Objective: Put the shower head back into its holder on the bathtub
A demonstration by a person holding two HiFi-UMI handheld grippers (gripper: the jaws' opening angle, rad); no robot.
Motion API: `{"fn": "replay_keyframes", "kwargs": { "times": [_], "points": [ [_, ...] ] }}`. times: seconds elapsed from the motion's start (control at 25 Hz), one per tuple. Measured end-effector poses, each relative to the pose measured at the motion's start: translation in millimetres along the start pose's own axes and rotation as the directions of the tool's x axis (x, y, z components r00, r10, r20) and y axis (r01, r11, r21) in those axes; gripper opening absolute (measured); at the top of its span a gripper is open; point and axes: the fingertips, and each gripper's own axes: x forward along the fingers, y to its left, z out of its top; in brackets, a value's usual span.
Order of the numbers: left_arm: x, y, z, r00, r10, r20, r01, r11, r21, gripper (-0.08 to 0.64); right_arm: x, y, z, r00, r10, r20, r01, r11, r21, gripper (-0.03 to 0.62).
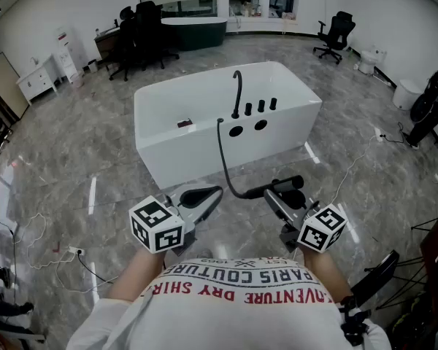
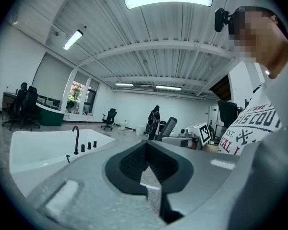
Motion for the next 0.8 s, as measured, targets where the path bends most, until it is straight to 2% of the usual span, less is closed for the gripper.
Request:
{"fn": "replay_keyframes", "kwargs": {
  "times": [0.32, 0.8],
  "points": [
    [-1.3, -1.6, -3.5, 1.000, 0.005, -0.005, -0.005, 1.000, -0.005, 0.002, -1.4, -2.0, 0.1, 1.000, -0.021, 0.011, 0.020, 0.999, 0.028, 0.138],
    [6.6, -8.8, -7.1, 1.000, 0.017, -0.021, -0.017, 1.000, 0.000, 0.002, -10.8, -8.8, 1.7, 0.999, 0.000, 0.044, -0.003, 0.998, 0.067, 0.143]
  ]
}}
